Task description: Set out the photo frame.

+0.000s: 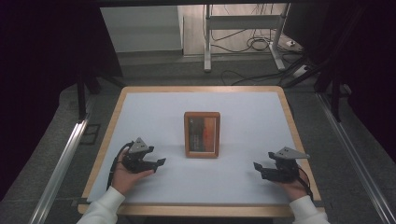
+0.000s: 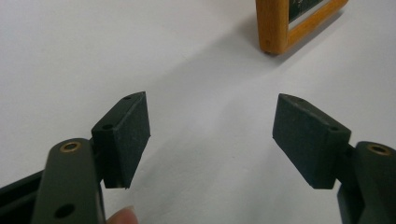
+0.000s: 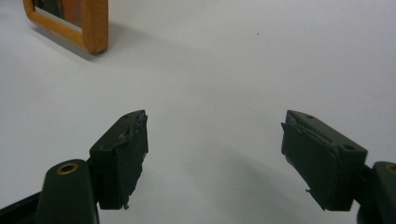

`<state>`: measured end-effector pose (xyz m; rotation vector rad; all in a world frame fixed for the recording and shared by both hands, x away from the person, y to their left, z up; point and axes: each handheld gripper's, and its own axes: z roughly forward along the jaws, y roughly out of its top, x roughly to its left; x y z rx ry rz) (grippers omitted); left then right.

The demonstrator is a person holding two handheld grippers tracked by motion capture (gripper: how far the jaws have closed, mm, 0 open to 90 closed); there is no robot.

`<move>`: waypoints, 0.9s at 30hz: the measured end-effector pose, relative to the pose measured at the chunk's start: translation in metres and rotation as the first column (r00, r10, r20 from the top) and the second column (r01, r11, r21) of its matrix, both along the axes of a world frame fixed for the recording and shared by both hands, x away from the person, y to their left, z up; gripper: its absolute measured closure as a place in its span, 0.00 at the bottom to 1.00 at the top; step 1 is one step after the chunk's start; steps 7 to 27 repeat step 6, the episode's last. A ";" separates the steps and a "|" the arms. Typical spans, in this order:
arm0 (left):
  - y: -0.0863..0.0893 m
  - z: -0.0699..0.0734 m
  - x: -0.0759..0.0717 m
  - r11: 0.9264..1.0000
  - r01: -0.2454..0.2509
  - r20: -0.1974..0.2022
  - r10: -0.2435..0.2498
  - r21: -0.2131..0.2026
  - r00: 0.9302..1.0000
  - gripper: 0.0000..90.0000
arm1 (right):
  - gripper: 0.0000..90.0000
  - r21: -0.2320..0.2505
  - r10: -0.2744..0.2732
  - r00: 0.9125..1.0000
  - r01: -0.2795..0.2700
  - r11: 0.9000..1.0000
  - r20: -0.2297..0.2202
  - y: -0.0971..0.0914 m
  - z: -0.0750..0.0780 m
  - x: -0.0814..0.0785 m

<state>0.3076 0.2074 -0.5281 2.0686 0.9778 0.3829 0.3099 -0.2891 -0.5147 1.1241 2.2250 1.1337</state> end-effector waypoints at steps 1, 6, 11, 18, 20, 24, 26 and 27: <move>0.000 0.000 0.000 1.000 0.000 0.002 0.000 0.001 1.000 0.30 | 0.26 0.001 0.000 1.000 0.000 1.000 0.002 0.000 0.000 0.000; 0.003 0.000 0.001 1.000 -0.006 0.002 0.006 0.003 1.000 0.30 | 0.25 0.012 0.001 1.000 -0.001 1.000 0.011 0.003 0.001 0.000; 0.003 0.000 0.001 1.000 -0.006 0.002 0.006 0.003 1.000 0.30 | 0.25 0.012 0.001 1.000 -0.001 1.000 0.011 0.003 0.001 0.000; 0.003 0.000 0.001 1.000 -0.006 0.002 0.006 0.003 1.000 0.30 | 0.25 0.012 0.001 1.000 -0.001 1.000 0.011 0.003 0.001 0.000; 0.003 0.000 0.001 1.000 -0.006 0.002 0.006 0.003 1.000 0.30 | 0.25 0.012 0.001 1.000 -0.001 1.000 0.011 0.003 0.001 0.000; 0.003 0.000 0.001 1.000 -0.006 0.002 0.006 0.003 1.000 0.30 | 0.25 0.012 0.001 1.000 -0.001 1.000 0.011 0.003 0.001 0.000; 0.003 0.000 0.001 1.000 -0.006 0.002 0.006 0.003 1.000 0.30 | 0.25 0.012 0.001 1.000 -0.001 1.000 0.011 0.003 0.001 0.000; 0.003 0.000 0.001 1.000 -0.006 0.002 0.006 0.003 1.000 0.30 | 0.25 0.012 0.001 1.000 -0.001 1.000 0.011 0.003 0.001 0.000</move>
